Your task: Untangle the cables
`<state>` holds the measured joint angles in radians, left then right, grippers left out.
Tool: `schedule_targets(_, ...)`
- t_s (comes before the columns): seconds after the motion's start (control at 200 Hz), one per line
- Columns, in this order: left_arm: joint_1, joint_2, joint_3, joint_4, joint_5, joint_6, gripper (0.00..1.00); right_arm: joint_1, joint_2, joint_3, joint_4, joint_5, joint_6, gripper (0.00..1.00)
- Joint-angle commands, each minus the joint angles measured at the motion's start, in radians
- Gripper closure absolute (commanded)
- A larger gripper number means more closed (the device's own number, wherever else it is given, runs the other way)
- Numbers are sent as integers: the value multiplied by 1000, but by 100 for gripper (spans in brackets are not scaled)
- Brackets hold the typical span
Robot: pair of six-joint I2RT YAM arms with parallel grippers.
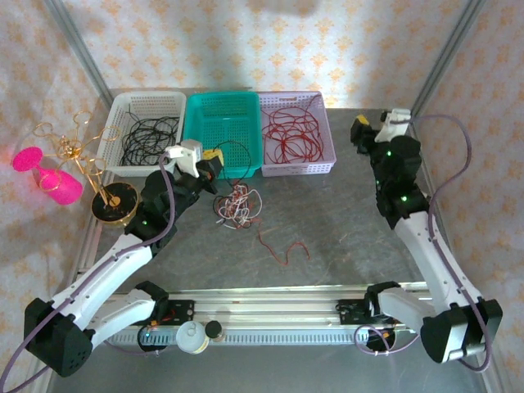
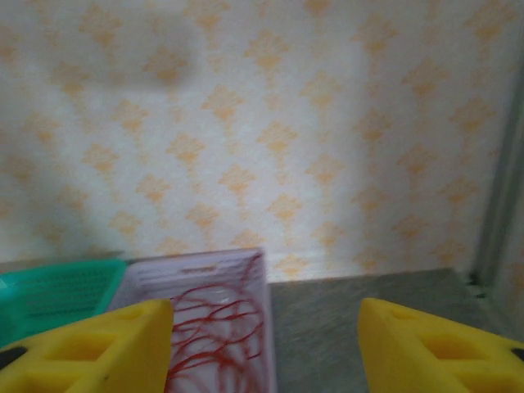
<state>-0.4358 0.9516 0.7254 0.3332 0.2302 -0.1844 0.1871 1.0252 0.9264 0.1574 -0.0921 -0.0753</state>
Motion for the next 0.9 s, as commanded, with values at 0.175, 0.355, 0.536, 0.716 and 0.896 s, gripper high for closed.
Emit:
schedule_targets(0.175, 5, 1, 106, 109, 105, -87, 100, 193, -62, -452, 570, -729, 74, 44)
schedule_targets(0.355, 4, 4, 134, 129, 134, -119, 100, 343, 105, -428, 708, -722, 28, 45)
schedule_targets(0.536, 3, 6, 157, 144, 173, -164, 100, 456, 341, -377, 986, -723, 108, 46)
schedule_targets(0.716, 4, 8, 178, 167, 212, -219, 100, 562, 502, -271, 1045, -661, 39, 46)
schedule_targets(0.896, 1, 9, 207, 153, 236, -242, 100, 599, 607, -215, 1160, -470, 31, 45)
